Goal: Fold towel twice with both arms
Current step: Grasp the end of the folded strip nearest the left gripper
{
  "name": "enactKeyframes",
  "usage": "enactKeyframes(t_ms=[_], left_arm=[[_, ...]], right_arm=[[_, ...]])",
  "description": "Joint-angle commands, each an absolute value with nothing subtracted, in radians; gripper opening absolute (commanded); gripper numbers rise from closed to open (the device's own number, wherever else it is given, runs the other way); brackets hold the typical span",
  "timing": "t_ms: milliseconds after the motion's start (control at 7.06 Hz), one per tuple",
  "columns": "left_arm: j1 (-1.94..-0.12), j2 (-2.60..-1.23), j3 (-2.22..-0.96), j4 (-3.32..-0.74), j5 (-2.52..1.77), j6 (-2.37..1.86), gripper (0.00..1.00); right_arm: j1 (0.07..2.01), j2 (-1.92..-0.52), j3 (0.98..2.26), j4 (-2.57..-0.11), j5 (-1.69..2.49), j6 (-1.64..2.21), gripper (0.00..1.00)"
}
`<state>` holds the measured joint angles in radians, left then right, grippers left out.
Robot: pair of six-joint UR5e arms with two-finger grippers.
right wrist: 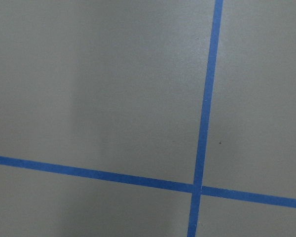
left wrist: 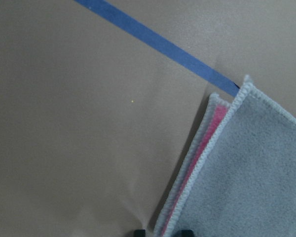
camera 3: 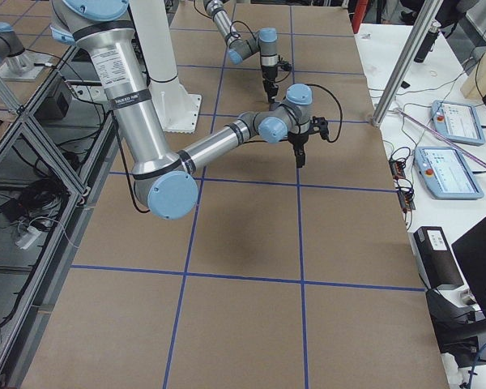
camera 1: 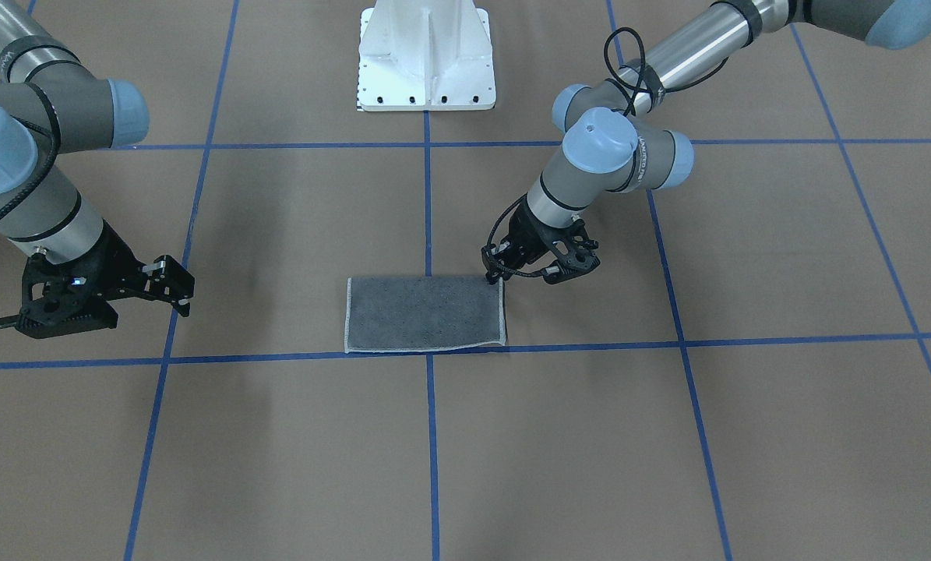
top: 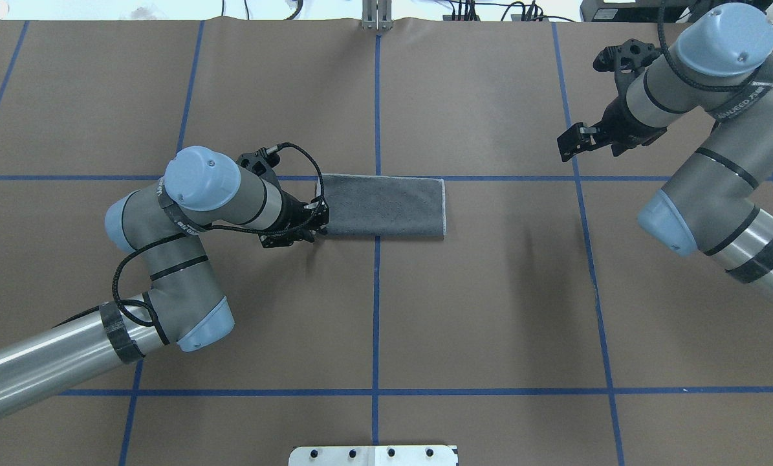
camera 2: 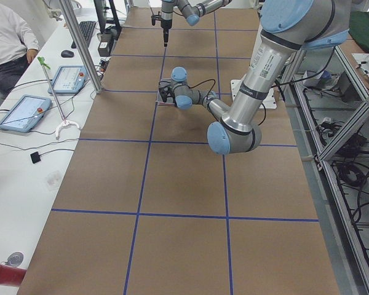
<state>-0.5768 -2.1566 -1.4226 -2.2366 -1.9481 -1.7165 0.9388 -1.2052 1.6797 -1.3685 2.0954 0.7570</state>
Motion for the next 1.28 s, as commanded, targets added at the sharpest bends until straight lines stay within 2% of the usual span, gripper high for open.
enactKeyframes(t_ms=[0, 425, 850, 1134], left_arm=[[-0.574, -2.155, -1.422, -2.237, -1.948, -1.717, 0.28], [-0.572, -2.155, -1.422, -2.237, -1.948, -1.715, 0.23], [-0.574, -2.158, -1.431, -2.233, -1.948, -1.715, 0.00], [-0.580, -2.155, -1.454, -2.233, -1.953, -1.695, 0.00]], right_arm=[[0.939, -1.207, 1.680, -1.367, 2.095, 0.758, 0.99], [0.939, -1.207, 1.680, -1.367, 2.095, 0.756, 0.99], [0.939, -1.207, 1.680, -1.367, 2.097, 0.756, 0.99], [0.940, -1.207, 1.680, -1.367, 2.097, 0.756, 0.99]])
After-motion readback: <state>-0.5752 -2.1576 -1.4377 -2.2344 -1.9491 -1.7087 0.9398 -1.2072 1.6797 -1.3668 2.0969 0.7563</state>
